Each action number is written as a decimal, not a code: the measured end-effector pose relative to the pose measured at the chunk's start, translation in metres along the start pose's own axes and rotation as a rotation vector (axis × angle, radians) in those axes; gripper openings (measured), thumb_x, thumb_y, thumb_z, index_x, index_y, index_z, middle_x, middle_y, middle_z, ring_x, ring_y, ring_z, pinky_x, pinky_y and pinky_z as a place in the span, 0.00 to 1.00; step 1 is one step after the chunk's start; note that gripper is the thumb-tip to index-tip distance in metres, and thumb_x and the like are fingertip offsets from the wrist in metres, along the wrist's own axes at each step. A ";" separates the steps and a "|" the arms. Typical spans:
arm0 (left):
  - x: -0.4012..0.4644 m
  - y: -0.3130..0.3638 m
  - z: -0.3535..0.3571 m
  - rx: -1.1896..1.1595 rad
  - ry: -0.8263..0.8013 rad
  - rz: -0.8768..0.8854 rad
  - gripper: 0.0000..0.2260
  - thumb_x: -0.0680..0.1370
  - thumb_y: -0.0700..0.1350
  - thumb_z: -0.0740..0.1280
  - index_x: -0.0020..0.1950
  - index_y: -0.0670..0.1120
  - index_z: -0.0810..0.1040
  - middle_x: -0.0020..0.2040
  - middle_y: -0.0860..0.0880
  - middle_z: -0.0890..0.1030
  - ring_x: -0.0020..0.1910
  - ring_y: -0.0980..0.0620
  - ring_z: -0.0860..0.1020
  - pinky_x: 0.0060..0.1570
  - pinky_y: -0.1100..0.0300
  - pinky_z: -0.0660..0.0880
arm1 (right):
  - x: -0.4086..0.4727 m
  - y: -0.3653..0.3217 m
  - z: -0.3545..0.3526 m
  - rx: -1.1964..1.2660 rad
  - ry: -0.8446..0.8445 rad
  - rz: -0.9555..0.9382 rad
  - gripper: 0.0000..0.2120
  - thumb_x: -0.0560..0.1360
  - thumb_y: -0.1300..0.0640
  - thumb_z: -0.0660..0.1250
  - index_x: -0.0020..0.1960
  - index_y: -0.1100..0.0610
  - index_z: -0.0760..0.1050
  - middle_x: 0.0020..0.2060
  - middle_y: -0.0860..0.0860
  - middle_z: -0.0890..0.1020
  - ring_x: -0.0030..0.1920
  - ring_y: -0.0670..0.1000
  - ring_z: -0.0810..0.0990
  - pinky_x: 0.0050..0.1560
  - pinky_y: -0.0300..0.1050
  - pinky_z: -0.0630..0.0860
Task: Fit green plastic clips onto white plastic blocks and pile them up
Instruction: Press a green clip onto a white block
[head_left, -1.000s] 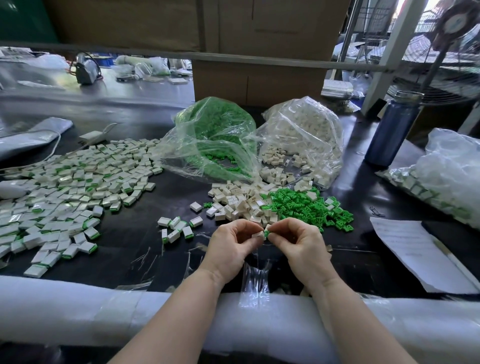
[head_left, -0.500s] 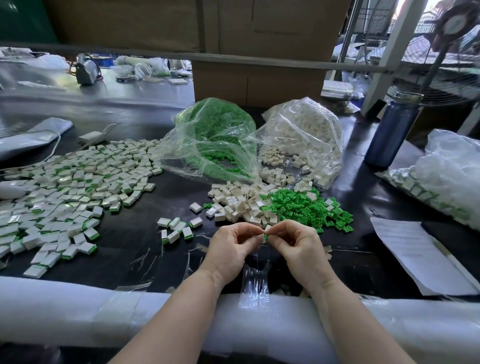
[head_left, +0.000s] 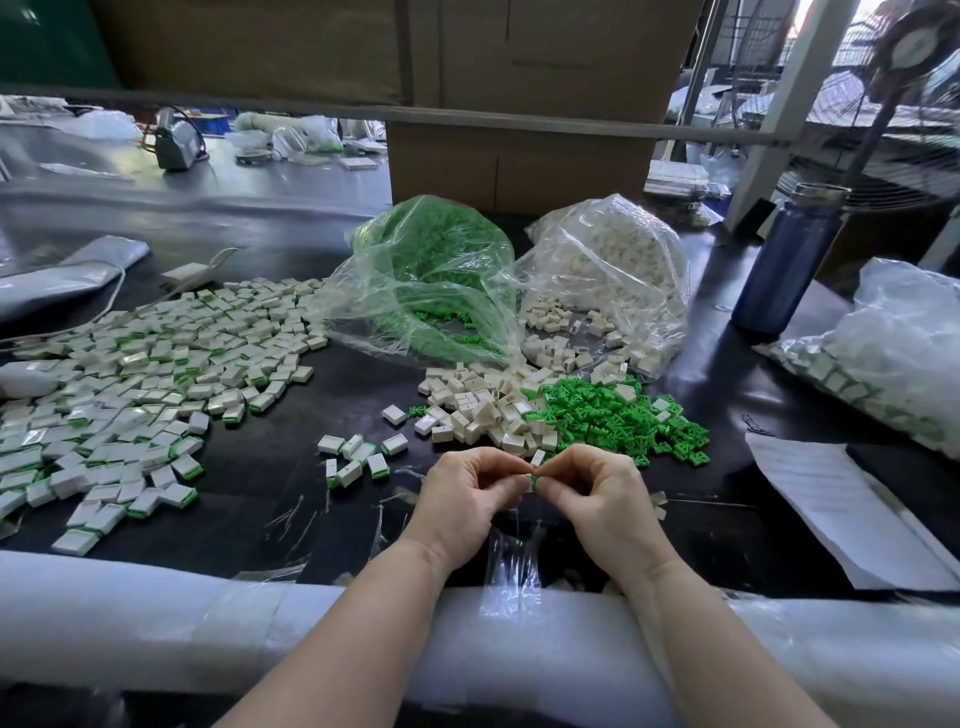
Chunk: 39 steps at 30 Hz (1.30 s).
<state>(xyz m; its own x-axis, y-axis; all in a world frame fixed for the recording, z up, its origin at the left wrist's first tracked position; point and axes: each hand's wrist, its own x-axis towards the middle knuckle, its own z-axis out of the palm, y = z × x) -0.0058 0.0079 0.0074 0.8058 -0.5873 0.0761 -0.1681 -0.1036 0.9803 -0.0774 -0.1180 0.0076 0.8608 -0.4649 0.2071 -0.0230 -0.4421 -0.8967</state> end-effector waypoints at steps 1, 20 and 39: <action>0.000 0.001 0.000 -0.007 0.000 -0.002 0.08 0.73 0.36 0.70 0.42 0.49 0.82 0.36 0.52 0.82 0.35 0.62 0.78 0.40 0.70 0.75 | 0.000 0.000 0.000 0.010 0.004 0.003 0.07 0.68 0.68 0.72 0.36 0.58 0.79 0.31 0.50 0.81 0.33 0.45 0.76 0.37 0.33 0.73; -0.001 0.006 0.001 -0.053 0.019 0.028 0.04 0.73 0.32 0.68 0.46 0.37 0.81 0.34 0.50 0.80 0.29 0.63 0.76 0.34 0.72 0.73 | -0.001 -0.006 -0.003 0.260 -0.006 0.069 0.08 0.69 0.69 0.71 0.35 0.58 0.80 0.27 0.48 0.81 0.29 0.41 0.77 0.31 0.33 0.72; -0.001 0.005 -0.001 -0.153 0.041 -0.019 0.05 0.73 0.35 0.68 0.49 0.38 0.81 0.41 0.44 0.82 0.35 0.55 0.79 0.39 0.67 0.77 | -0.002 -0.010 -0.004 0.354 -0.005 0.092 0.09 0.71 0.69 0.69 0.38 0.57 0.80 0.28 0.49 0.82 0.29 0.43 0.78 0.32 0.35 0.76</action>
<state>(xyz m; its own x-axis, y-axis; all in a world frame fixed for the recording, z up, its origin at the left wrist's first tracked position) -0.0068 0.0088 0.0128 0.8310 -0.5529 0.0615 -0.0665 0.0110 0.9977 -0.0813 -0.1157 0.0172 0.8660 -0.4860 0.1177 0.0759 -0.1049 -0.9916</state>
